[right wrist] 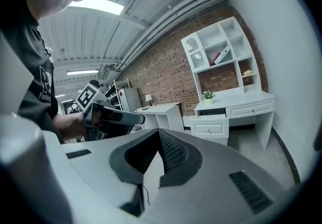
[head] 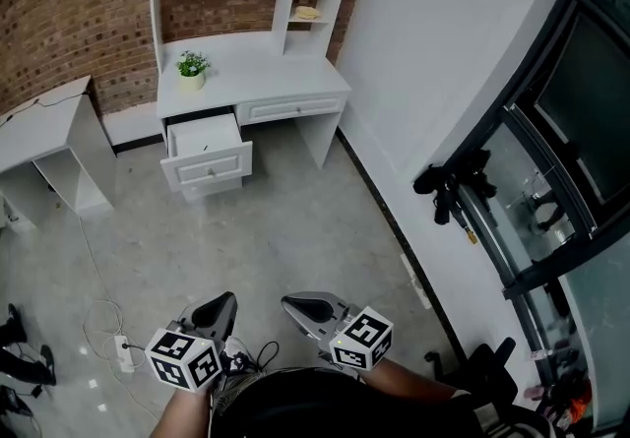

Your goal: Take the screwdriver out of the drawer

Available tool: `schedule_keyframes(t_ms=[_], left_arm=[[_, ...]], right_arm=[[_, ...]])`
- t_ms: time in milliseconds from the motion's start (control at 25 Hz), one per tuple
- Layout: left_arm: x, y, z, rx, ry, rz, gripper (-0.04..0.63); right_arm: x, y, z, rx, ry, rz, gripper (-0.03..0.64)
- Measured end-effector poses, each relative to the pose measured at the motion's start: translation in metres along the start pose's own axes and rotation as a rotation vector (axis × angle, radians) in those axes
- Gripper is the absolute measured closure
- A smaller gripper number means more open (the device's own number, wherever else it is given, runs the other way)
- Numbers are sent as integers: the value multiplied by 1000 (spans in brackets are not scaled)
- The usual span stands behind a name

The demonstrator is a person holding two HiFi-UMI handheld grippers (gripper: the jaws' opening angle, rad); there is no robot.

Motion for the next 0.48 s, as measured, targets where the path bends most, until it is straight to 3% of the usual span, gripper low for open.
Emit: schedule_keyframes(t_ms=[480], left_arm=[[4,-6,-40,-13,-5,-35,577]], right_arm=[[3,54,-4,-16,3,-84,612]])
Point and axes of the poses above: the fingertips, and each gripper's own axes: y forward along the fingers, z to its right, x out of its underside, the point moved 8 cm from there along -y, backward along the fingers, and after that the axes turned 10 degrees about y, right-handed, at the moved point
